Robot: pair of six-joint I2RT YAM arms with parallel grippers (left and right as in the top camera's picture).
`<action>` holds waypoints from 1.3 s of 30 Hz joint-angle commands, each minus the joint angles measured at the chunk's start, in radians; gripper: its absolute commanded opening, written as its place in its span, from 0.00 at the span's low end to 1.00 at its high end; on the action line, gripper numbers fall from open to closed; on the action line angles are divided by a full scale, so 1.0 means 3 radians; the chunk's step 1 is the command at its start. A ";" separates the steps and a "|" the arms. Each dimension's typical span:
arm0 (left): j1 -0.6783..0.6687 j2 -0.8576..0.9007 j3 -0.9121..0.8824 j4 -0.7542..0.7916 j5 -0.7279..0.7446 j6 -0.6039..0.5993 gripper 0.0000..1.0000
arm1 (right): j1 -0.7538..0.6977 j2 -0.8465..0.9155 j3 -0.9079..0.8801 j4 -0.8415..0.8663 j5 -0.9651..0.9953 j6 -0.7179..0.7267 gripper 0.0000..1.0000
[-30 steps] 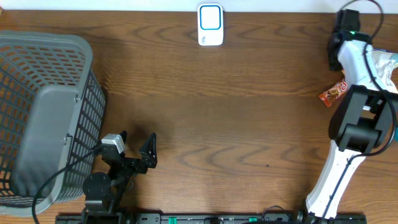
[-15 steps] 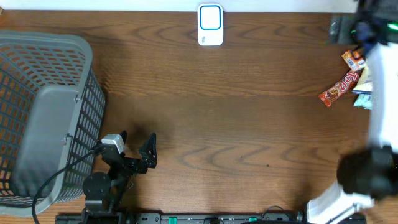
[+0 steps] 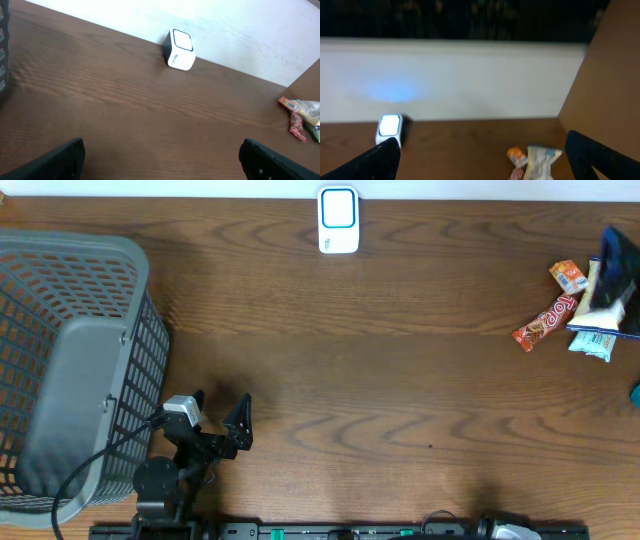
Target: Scan the item barcode
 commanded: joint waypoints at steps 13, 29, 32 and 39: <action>-0.0008 -0.0001 -0.0045 -0.0023 -0.0022 -0.0017 0.98 | 0.0010 -0.1457 -0.0507 -0.0856 0.0164 0.0038 0.99; -0.0008 -0.0001 -0.0045 -0.0023 -0.0022 -0.0017 0.98 | 0.0426 -0.3332 -0.3769 0.1345 0.0181 0.0078 0.99; -0.0008 -0.0001 -0.0045 -0.0023 -0.0020 -0.0017 0.98 | 0.0444 -0.3615 -0.4382 0.1809 0.0179 0.0079 0.99; -0.0006 -0.0001 -0.0045 -0.0023 -0.0020 -0.0017 0.98 | 0.0446 -0.3705 -0.5221 0.2472 0.0165 0.0079 0.99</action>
